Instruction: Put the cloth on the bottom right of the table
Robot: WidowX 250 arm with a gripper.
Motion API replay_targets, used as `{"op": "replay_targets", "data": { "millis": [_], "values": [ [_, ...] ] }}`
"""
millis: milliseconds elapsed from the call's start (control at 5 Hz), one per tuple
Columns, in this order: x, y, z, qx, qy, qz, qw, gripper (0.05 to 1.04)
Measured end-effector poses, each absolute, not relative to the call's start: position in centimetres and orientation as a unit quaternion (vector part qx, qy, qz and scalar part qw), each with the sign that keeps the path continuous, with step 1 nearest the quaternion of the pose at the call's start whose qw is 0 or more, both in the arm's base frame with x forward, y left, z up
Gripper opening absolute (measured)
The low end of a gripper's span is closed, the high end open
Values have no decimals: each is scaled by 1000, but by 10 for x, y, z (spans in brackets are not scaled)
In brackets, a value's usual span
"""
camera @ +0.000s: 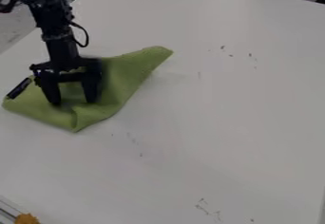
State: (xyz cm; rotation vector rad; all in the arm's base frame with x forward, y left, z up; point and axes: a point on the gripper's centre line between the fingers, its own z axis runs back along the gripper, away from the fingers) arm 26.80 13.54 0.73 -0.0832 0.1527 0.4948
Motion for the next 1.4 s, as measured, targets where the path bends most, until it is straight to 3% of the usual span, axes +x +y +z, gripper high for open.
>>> {"op": "replay_targets", "data": {
  "millis": [400, 600, 800, 1400],
  "values": [
    [257, 114, 3, -53, 56, 244, 967, 997],
    [253, 91, 3, -64, 68, 237, 967, 999],
    [253, 65, 2, -67, 90, 227, 967, 999],
    [262, 11, -3, -106, 70, 207, 970, 1002]
  ]
}}
